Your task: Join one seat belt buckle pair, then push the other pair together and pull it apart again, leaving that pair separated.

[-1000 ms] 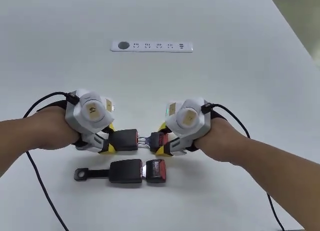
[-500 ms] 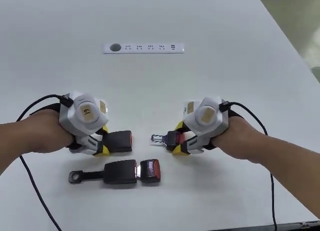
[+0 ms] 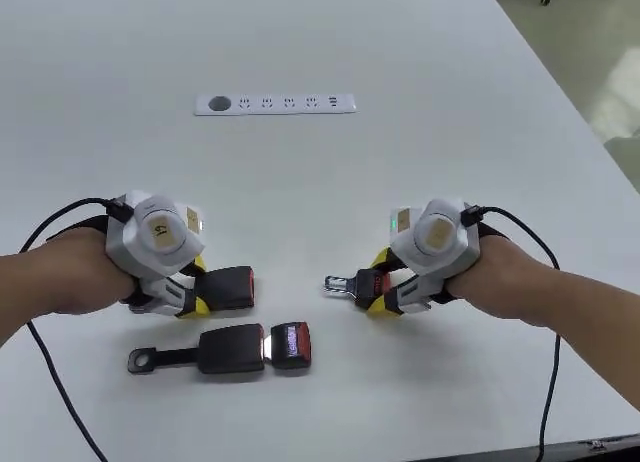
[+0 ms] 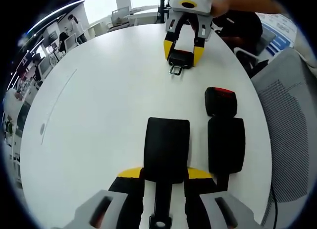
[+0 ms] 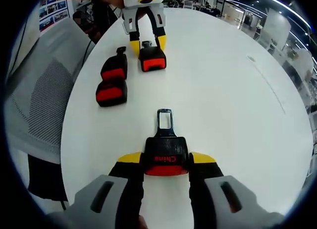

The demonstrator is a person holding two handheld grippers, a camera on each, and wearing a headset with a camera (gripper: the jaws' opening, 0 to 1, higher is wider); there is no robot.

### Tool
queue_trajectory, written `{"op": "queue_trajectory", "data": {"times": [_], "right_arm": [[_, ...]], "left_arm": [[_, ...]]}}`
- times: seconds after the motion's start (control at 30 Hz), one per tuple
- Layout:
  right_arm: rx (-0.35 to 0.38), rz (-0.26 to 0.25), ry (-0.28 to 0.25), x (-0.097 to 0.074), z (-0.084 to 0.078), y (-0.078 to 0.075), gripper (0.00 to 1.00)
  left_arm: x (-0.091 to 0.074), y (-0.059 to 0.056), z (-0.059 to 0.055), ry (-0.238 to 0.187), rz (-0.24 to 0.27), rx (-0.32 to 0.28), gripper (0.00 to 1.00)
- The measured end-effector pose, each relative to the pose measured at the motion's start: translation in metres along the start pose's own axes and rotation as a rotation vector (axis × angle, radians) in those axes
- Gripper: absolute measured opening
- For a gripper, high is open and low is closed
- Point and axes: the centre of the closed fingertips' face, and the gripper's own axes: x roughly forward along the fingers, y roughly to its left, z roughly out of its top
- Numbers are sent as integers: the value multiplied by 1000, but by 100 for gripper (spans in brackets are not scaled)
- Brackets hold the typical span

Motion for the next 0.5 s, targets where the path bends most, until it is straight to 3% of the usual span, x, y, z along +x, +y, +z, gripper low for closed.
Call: {"op": "queue_trajectory", "data": {"times": [0.2,0.5], "right_arm": [[-15,-3,30,0,0,-1,35],[-17,-97,46,0,0,-12,45]], "left_arm": [[0,0,1,20,0,18,32],[-3,3,3,17,42,21,38]]}}
